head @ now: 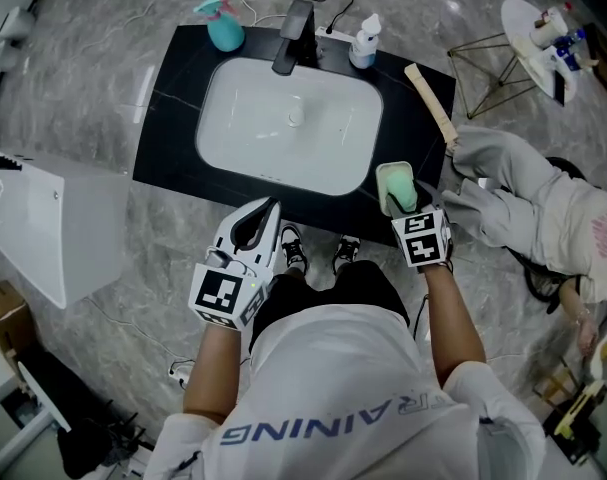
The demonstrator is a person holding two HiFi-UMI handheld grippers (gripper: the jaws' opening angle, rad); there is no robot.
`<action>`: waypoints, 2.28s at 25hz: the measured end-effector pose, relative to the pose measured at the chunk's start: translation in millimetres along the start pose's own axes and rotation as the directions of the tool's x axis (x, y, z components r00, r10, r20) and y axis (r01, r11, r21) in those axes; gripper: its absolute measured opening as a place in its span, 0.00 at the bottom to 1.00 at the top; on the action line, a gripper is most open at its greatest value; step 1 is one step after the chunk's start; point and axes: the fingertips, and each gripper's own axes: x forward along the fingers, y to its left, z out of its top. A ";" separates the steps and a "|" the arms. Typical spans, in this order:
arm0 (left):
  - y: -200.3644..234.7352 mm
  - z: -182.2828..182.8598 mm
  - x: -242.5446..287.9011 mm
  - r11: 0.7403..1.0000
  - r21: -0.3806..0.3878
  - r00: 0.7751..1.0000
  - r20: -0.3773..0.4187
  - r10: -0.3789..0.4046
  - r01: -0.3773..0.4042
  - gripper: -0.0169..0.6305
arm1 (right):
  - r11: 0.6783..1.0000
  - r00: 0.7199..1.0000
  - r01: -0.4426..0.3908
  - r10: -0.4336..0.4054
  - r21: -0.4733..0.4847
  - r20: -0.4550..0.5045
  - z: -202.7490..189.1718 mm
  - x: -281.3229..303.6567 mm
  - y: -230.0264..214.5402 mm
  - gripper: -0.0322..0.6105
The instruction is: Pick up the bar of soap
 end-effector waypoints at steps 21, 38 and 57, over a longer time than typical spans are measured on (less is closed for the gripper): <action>-13.5 91.2 -17.2 0.984 0.167 0.985 0.153 -0.082 0.056 0.03 | 0.988 0.836 0.101 -0.149 0.119 0.528 143.2 -178.9 -13.2 0.45; -31.9 159.1 -50.4 0.962 0.260 0.943 0.293 -0.160 0.082 0.03 | 0.979 0.637 0.157 -0.204 0.134 0.744 181.7 -304.9 7.5 0.45; -38.6 154.6 -60.2 0.959 0.265 0.938 0.298 -0.180 0.100 0.03 | 0.978 0.654 0.149 -0.206 0.143 0.728 172.1 -306.7 19.3 0.45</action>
